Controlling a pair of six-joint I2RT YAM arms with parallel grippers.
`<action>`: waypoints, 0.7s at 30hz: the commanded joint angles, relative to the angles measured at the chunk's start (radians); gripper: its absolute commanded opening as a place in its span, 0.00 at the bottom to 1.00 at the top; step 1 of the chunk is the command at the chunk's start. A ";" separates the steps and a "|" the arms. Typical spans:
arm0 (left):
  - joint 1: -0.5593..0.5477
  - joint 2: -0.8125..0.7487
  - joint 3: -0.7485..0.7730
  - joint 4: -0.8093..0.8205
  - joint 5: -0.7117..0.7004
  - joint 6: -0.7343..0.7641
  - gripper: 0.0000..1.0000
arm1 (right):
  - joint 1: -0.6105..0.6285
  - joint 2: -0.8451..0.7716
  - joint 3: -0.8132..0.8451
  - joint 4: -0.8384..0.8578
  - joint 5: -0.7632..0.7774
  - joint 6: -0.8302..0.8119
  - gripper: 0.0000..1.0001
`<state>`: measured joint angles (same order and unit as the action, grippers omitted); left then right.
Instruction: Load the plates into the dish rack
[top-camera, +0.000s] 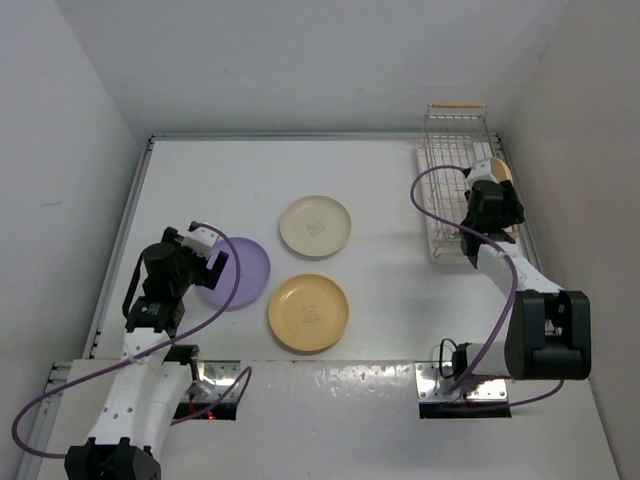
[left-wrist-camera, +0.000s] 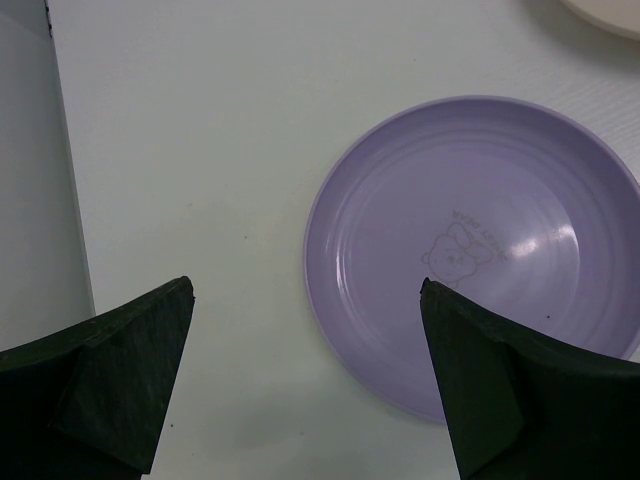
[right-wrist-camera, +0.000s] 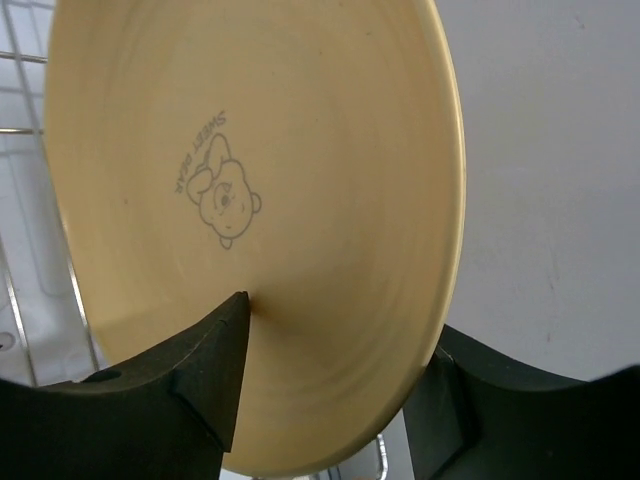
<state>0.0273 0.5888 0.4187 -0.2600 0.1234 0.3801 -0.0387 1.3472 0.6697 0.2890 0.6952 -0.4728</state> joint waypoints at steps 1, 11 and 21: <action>0.011 -0.010 0.008 0.031 -0.001 -0.009 1.00 | -0.036 -0.019 0.077 -0.063 -0.028 0.092 0.57; 0.011 -0.010 0.008 0.031 -0.001 -0.009 1.00 | -0.070 -0.077 0.090 -0.175 -0.181 0.221 0.68; 0.011 -0.010 0.008 0.031 -0.001 -0.009 1.00 | -0.118 -0.094 0.100 -0.212 -0.212 0.263 0.85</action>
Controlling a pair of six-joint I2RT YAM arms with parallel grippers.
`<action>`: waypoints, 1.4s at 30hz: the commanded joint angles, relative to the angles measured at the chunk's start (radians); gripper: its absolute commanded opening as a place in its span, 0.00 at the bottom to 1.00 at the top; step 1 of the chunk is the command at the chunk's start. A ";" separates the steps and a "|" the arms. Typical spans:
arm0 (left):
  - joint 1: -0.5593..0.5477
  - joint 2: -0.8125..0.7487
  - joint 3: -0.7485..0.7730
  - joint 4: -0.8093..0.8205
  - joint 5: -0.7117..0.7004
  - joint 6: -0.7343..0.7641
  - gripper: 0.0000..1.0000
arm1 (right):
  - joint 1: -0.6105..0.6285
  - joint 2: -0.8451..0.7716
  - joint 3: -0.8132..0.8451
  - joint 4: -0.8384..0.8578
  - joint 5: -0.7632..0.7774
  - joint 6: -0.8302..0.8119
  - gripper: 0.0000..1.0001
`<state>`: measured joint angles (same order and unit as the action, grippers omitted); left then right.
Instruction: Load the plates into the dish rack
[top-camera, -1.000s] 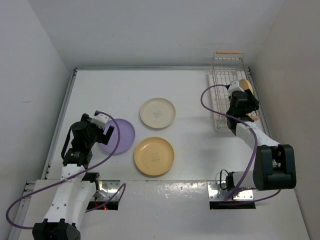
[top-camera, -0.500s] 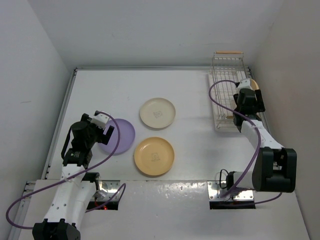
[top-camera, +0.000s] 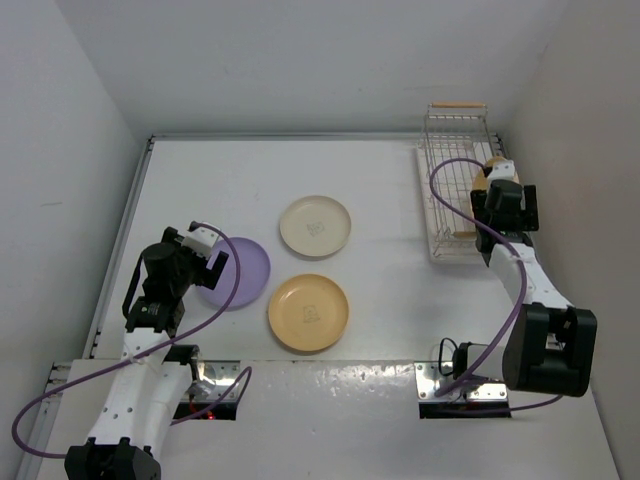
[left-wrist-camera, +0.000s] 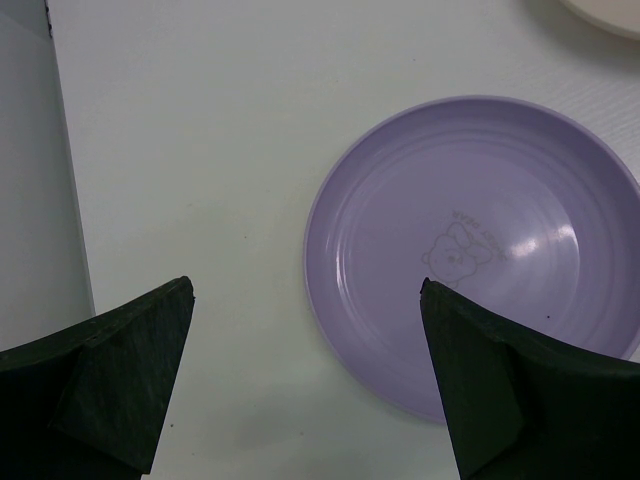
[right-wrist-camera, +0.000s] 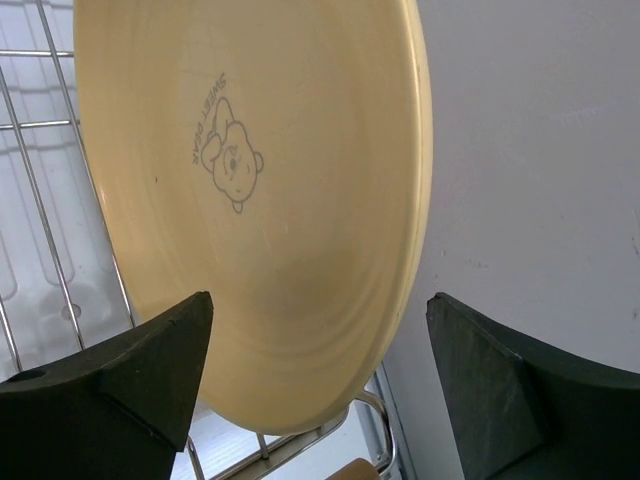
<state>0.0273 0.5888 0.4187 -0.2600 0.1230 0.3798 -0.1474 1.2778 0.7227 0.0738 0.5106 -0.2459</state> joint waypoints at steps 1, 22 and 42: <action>0.011 -0.010 0.008 0.031 0.009 -0.009 1.00 | -0.011 -0.024 0.060 0.001 -0.033 0.040 0.87; 0.011 -0.010 0.008 0.031 0.009 -0.009 1.00 | -0.011 -0.205 0.291 -0.259 -0.354 0.201 0.99; 0.011 -0.001 0.008 0.031 0.018 -0.009 1.00 | 0.180 -0.074 0.551 -0.583 -0.799 0.400 0.71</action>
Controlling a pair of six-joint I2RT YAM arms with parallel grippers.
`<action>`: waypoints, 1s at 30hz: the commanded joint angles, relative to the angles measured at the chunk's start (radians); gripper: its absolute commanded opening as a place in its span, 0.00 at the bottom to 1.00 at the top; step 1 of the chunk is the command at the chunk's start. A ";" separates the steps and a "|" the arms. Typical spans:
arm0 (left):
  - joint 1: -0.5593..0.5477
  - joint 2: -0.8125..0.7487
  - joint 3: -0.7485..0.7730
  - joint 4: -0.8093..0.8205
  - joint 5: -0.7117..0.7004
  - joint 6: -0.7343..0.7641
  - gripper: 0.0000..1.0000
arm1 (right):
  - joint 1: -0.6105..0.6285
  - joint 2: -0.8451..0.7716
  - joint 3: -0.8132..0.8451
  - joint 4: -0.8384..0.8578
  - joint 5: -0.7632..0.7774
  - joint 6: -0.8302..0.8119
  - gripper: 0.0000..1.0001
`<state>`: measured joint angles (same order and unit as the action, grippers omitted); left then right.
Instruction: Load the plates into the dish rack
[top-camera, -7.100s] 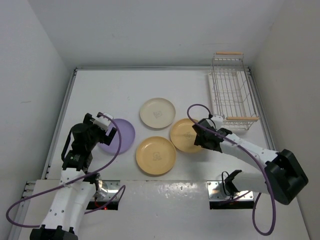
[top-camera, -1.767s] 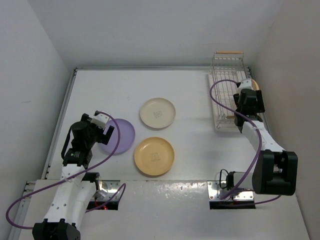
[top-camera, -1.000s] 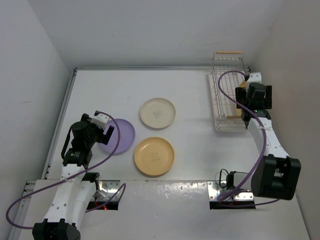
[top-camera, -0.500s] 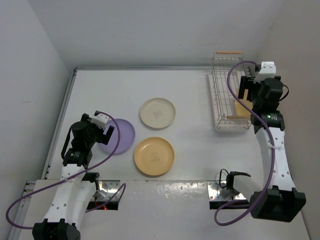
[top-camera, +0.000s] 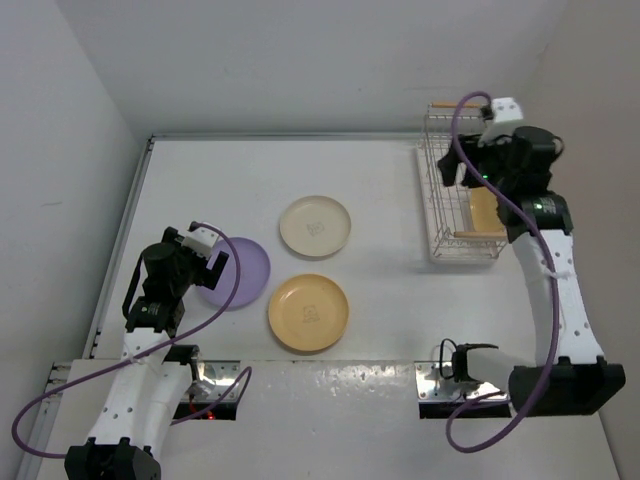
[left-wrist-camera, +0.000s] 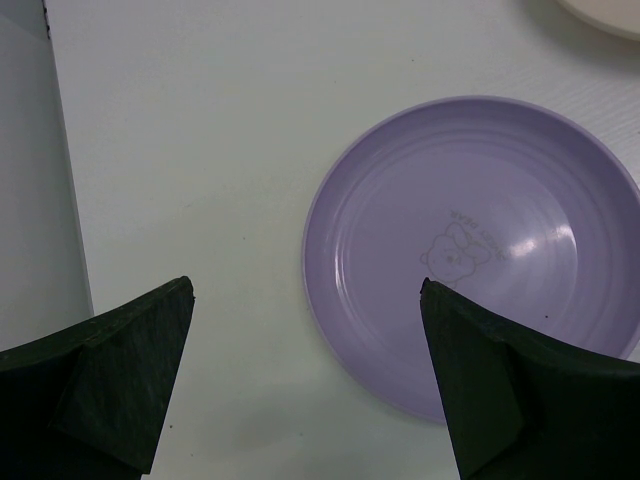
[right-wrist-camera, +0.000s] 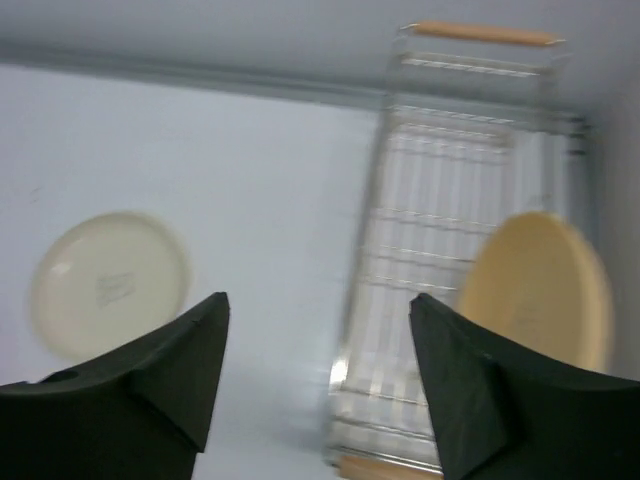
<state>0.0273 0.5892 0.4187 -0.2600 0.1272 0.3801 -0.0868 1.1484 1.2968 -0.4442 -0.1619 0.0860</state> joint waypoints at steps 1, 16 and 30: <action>0.011 -0.002 0.008 0.031 0.014 -0.009 1.00 | 0.195 0.118 -0.042 -0.056 -0.111 0.080 0.76; 0.020 -0.002 -0.003 0.050 -0.009 0.000 1.00 | 0.501 0.896 0.274 0.019 0.187 0.483 0.62; 0.051 0.311 0.285 -0.152 0.218 -0.040 0.79 | 0.530 1.028 0.213 0.090 0.177 0.495 0.16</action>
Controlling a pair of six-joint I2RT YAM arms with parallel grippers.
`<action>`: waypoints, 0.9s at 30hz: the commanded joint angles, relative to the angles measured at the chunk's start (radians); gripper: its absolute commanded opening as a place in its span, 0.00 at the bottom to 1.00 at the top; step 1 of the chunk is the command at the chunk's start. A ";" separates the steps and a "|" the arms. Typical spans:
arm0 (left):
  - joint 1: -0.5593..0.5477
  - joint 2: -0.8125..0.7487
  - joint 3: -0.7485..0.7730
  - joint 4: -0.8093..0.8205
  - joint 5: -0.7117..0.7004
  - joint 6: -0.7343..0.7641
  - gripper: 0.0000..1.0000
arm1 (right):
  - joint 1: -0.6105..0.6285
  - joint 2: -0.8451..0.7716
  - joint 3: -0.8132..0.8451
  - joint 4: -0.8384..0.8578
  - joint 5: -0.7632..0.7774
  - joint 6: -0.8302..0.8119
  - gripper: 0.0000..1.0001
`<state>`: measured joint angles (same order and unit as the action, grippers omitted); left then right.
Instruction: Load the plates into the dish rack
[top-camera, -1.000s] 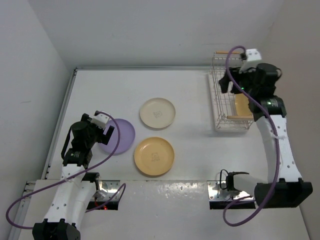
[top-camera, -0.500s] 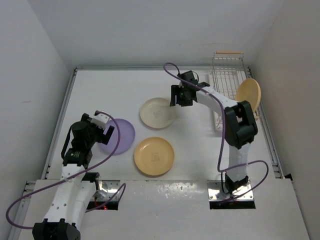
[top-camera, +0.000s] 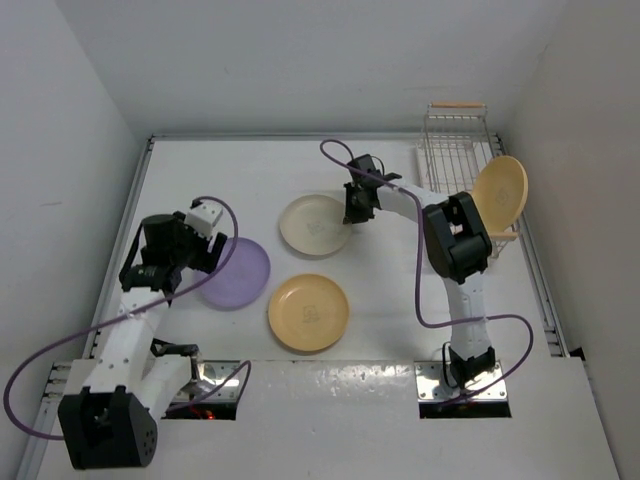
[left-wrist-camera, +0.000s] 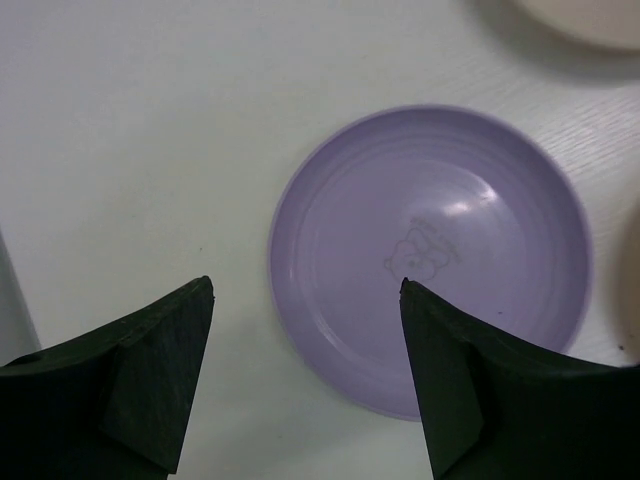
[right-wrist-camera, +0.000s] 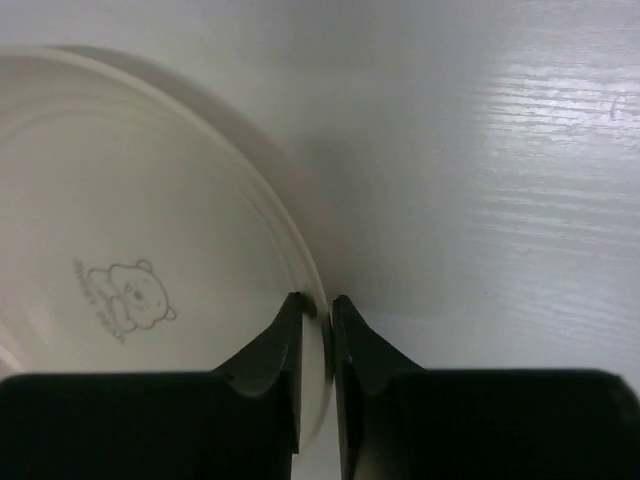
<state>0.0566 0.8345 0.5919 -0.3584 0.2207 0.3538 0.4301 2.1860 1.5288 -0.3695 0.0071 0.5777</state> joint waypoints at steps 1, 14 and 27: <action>0.032 0.083 0.161 -0.089 0.164 -0.013 0.79 | 0.013 -0.011 -0.039 0.021 0.013 -0.001 0.10; 0.075 0.101 0.163 -0.148 0.191 -0.007 0.80 | 0.009 -0.242 -0.024 0.064 0.096 -0.177 0.00; 0.084 0.005 0.013 -0.018 -0.043 0.013 0.82 | -0.106 -0.669 0.042 0.086 0.451 -0.528 0.00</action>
<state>0.1261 0.8780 0.6388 -0.4500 0.2451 0.3588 0.3706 1.6218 1.5204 -0.3344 0.2840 0.1982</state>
